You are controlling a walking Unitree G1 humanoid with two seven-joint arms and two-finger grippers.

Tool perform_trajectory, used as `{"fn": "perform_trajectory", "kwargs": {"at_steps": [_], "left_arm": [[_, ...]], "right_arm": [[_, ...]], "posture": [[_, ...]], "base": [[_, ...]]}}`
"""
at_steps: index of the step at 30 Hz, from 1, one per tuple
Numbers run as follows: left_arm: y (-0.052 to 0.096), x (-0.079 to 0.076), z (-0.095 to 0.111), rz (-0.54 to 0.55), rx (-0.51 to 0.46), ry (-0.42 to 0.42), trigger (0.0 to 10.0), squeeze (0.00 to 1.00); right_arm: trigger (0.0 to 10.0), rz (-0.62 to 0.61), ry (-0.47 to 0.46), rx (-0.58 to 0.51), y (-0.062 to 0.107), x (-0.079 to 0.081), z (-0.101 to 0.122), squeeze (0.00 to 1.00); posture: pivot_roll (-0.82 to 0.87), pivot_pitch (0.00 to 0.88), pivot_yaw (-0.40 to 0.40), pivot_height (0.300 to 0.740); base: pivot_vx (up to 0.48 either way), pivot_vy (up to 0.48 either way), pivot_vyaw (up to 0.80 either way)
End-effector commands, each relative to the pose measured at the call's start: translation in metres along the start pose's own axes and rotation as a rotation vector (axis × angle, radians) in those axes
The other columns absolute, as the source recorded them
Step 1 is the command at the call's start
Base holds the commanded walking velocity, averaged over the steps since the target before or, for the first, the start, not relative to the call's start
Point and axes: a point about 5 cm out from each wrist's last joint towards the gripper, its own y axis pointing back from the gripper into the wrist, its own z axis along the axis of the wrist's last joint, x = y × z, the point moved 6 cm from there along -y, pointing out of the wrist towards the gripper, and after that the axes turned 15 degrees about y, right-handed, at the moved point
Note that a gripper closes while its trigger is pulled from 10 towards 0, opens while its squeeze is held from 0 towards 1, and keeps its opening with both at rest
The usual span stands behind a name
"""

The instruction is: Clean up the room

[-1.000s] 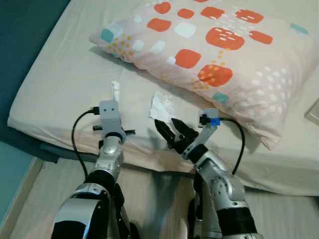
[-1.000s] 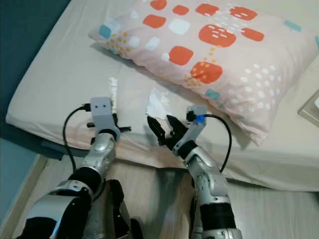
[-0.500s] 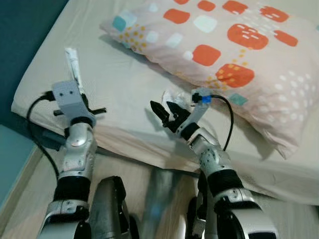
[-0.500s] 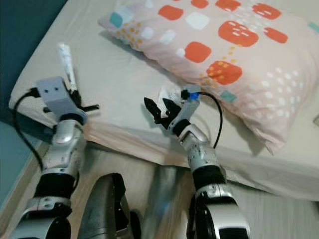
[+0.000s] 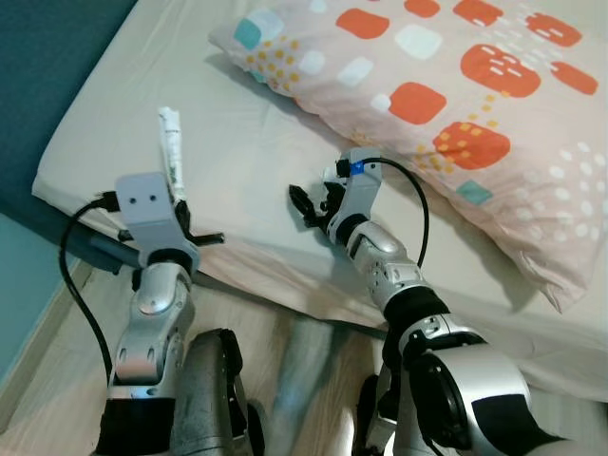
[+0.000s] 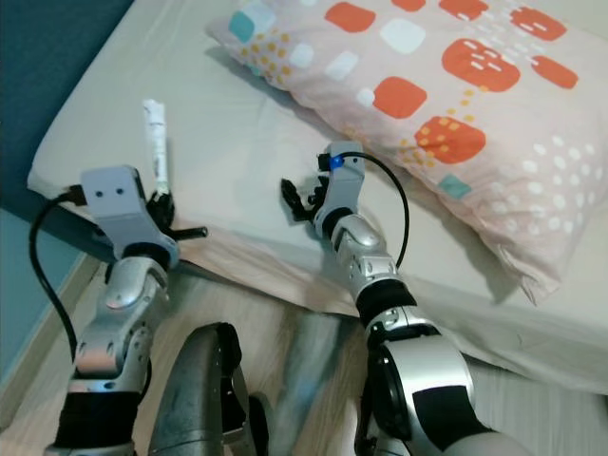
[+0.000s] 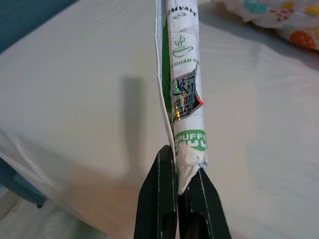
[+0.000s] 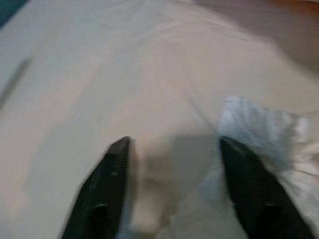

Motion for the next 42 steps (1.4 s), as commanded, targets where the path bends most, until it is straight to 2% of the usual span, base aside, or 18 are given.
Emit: {"fn": "perform_trajectory", "kwargs": {"at_steps": [1, 5, 8, 11, 13, 14, 15, 17, 21, 25, 27, 28, 32, 34, 36, 38, 42], "left_arm": [[0.004, 0.002, -0.005, 0.009, 0.024, 0.009, 10.0, 0.00], [0.005, -0.003, -0.008, 0.001, 0.038, 0.024, 10.0, 0.00], [0.004, -0.008, -0.011, -0.003, 0.059, 0.044, 10.0, 0.00], [0.002, -0.012, -0.013, -0.011, 0.063, 0.051, 10.0, 0.00], [0.002, -0.013, -0.013, -0.013, 0.061, 0.051, 10.0, 0.00], [-0.002, -0.017, -0.013, -0.023, 0.057, 0.064, 10.0, 0.00], [-0.002, -0.017, -0.013, -0.023, 0.057, 0.064, 10.0, 0.00], [-0.011, -0.025, -0.015, -0.036, 0.053, 0.091, 10.0, 0.00], [-0.016, -0.028, -0.022, -0.049, 0.068, 0.112, 10.0, 0.00], [-0.019, -0.030, -0.027, -0.049, 0.083, 0.131, 10.0, 0.00], [-0.022, -0.030, -0.030, -0.053, 0.087, 0.135, 10.0, 0.00], [-0.026, -0.030, -0.033, -0.054, 0.092, 0.137, 10.0, 0.00], [-0.026, -0.031, -0.034, -0.055, 0.095, 0.138, 10.0, 0.00], [-0.029, -0.034, -0.038, -0.064, 0.096, 0.143, 10.0, 0.00], [-0.029, -0.034, -0.038, -0.064, 0.096, 0.143, 10.0, 0.00], [-0.030, -0.039, -0.044, -0.079, 0.106, 0.147, 10.0, 0.00], [-0.030, -0.039, -0.050, -0.084, 0.122, 0.147, 10.0, 0.00]], "right_arm": [[0.0, -0.049, -0.023, 0.171, 0.014, -0.009, -0.051, 0.00], [0.0, -0.113, 0.008, 0.232, 0.022, -0.020, -0.067, 0.00], [0.0, -0.199, 0.028, 0.311, 0.036, -0.036, -0.091, 0.00], [0.0, -0.239, 0.031, 0.345, 0.045, -0.042, -0.103, 0.00], [0.0, -0.248, 0.026, 0.350, 0.046, -0.043, -0.105, 0.00], [0.0, -0.257, 0.028, 0.342, 0.049, -0.046, -0.106, 0.00], [0.0, -0.257, 0.028, 0.342, 0.049, -0.046, -0.106, 0.00], [0.0, -0.250, 0.023, 0.283, 0.048, -0.050, -0.096, 0.00], [0.0, -0.190, -0.135, 0.142, 0.041, -0.043, -0.074, 0.00], [0.0, -0.147, -0.204, 0.065, 0.038, -0.038, -0.058, 0.00], [0.0, -0.073, -0.288, -0.084, 0.036, -0.027, -0.026, 0.00], [0.0, -0.023, -0.323, -0.186, 0.037, -0.021, -0.001, 0.00], [0.0, -0.010, -0.322, -0.227, 0.039, -0.018, 0.009, 0.00], [0.0, 0.012, -0.323, -0.275, 0.041, -0.014, 0.023, 0.00], [0.0, 0.012, -0.323, -0.275, 0.041, -0.014, 0.023, 0.00], [0.0, 0.030, -0.269, -0.274, 0.040, -0.011, 0.027, 0.00], [0.0, 0.035, -0.264, -0.281, 0.041, -0.011, 0.027, 0.00]], "posture": [[0.21, 0.506, 0.046, 0.470], [0.19, 0.478, 0.038, 0.470], [0.17, 0.447, 0.033, 0.470], [0.15, 0.424, 0.028, 0.470], [0.15, 0.424, 0.028, 0.470], [0.11, 0.379, 0.020, 0.470], [0.11, 0.379, 0.020, 0.470], [0.09, 0.355, 0.014, 0.470], [0.06, 0.308, 0.009, 0.470], [0.05, 0.279, 0.006, 0.470], [0.03, 0.250, 0.004, 0.470], [0.02, 0.224, 0.007, 0.470], [0.02, 0.224, 0.007, 0.470], [0.01, 0.196, 0.008, 0.470], [0.01, 0.196, 0.008, 0.470], [0.00, 0.185, 0.025, 0.470], [0.01, 0.175, 0.029, 0.470]], "base": [[0.000, 0.000, 0.00], [0.000, 0.000, 0.00], [0.000, 0.000, 0.00], [0.000, 0.000, 0.00], [0.000, 0.000, 0.00], [0.000, 0.000, 0.00], [0.000, 0.000, 0.00], [0.000, 0.000, 0.00], [0.000, 0.000, 0.00], [0.000, 0.000, 0.00], [0.000, 0.000, 0.00], [0.000, 0.000, 0.00], [0.000, 0.000, 0.00], [0.000, 0.000, 0.00], [0.000, 0.000, 0.00], [0.000, 0.000, 0.00], [0.000, 0.000, 0.00]]}}
